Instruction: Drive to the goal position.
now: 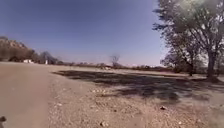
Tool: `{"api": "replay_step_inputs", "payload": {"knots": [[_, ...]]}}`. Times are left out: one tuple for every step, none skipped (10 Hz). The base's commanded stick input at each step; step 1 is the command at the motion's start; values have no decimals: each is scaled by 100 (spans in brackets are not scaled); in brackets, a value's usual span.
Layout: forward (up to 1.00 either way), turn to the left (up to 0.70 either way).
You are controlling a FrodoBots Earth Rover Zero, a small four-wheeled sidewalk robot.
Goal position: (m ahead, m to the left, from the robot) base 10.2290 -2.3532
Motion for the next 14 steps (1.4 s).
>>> {"api": "replay_step_inputs", "payload": {"knots": [[50,0],[50,0],[50,0],[50,0],[50,0],[50,0],[50,0],[50,0],[50,0],[50,0],[50,0],[50,0],[50,0],[50,0]]}}
